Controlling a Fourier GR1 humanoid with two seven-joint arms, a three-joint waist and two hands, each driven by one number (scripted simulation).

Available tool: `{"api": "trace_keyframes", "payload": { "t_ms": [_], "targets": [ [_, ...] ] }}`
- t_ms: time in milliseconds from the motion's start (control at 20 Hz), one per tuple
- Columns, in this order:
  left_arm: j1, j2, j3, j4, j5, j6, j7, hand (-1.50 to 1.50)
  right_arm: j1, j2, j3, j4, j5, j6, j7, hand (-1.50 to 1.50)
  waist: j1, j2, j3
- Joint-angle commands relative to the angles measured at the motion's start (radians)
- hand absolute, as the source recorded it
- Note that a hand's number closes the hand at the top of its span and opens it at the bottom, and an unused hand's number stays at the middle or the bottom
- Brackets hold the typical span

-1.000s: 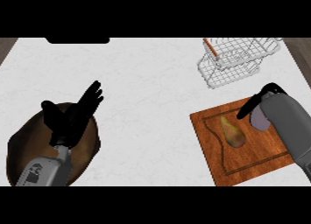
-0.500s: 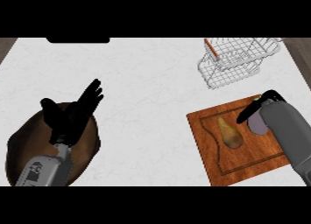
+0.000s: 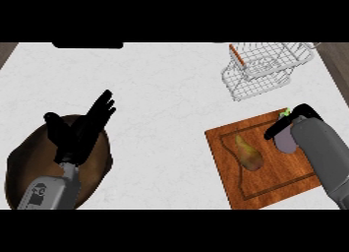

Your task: Pick the eggplant from the cutting board and place it in the tiered basket

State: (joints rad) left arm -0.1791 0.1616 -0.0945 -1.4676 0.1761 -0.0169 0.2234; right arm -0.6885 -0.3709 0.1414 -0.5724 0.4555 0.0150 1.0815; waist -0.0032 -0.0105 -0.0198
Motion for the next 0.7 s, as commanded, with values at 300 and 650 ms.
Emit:
{"api": "trace_keyframes", "payload": {
  "t_ms": [300,650],
  "targets": [
    [-0.024,-0.018,0.003,-0.017,-0.013,0.014,0.032,0.00,0.039,-0.075,0.014,-0.113,0.059,-0.020,-0.304,1.50,-0.002,0.009,0.021],
    [0.038,-0.004,0.036,0.005,-0.013,0.028,-0.005,0.00,0.174,-0.274,0.088,-0.363,0.034,0.057,-0.981,1.50,-0.074,-0.011,0.024]
  ]
}}
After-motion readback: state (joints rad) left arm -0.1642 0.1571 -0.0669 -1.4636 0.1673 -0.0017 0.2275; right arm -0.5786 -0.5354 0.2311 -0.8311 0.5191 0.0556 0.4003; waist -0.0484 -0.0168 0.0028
